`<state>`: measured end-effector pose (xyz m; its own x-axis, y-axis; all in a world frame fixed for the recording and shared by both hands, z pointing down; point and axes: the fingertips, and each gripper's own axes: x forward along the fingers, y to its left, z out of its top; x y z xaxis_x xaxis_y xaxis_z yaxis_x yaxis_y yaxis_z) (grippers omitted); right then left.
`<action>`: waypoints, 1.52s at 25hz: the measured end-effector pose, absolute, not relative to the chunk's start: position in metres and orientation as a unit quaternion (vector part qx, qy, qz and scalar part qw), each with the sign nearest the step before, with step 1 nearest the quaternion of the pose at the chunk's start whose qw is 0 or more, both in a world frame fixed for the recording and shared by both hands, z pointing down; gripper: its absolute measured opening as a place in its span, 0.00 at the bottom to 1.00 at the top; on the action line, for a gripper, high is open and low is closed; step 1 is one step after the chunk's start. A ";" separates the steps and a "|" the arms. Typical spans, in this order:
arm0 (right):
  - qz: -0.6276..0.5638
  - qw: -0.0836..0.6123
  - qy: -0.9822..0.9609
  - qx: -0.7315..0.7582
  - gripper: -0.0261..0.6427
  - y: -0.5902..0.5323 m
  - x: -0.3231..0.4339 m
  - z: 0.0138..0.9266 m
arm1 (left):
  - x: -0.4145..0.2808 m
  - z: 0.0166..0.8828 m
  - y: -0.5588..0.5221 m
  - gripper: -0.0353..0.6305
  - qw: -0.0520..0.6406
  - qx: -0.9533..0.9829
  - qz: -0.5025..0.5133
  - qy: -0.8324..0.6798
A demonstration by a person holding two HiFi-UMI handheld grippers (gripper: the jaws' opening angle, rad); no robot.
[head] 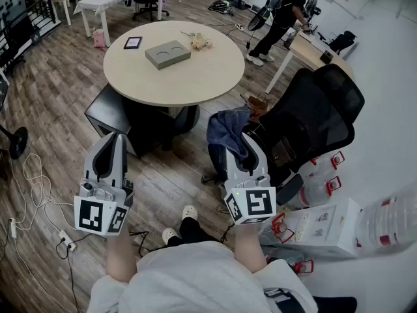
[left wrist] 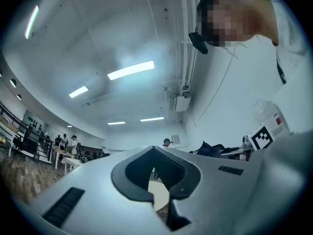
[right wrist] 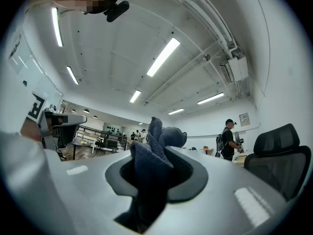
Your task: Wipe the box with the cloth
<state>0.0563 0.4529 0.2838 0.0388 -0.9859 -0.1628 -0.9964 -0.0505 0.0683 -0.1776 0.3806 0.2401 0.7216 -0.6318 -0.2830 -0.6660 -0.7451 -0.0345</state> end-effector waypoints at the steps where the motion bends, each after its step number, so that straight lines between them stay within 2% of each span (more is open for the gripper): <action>1: 0.081 0.035 0.688 -0.720 0.17 0.453 0.056 0.283 | -0.178 0.239 0.381 0.06 0.067 -0.925 0.129 0.350; 18: 0.078 0.047 0.691 -0.717 0.17 0.416 0.073 0.283 | -0.156 0.237 0.349 0.06 0.070 -0.925 0.131 0.350; 38: 0.088 0.061 0.723 -0.683 0.17 0.331 0.150 0.278 | -0.066 0.223 0.279 0.06 0.098 -0.918 0.153 0.354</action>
<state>0.1504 0.3311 0.2778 -0.0608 -0.9762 -0.2082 -0.9976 0.0528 0.0437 -0.0662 0.2789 0.2230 0.7035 -0.6190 -0.3492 -0.6787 -0.7309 -0.0716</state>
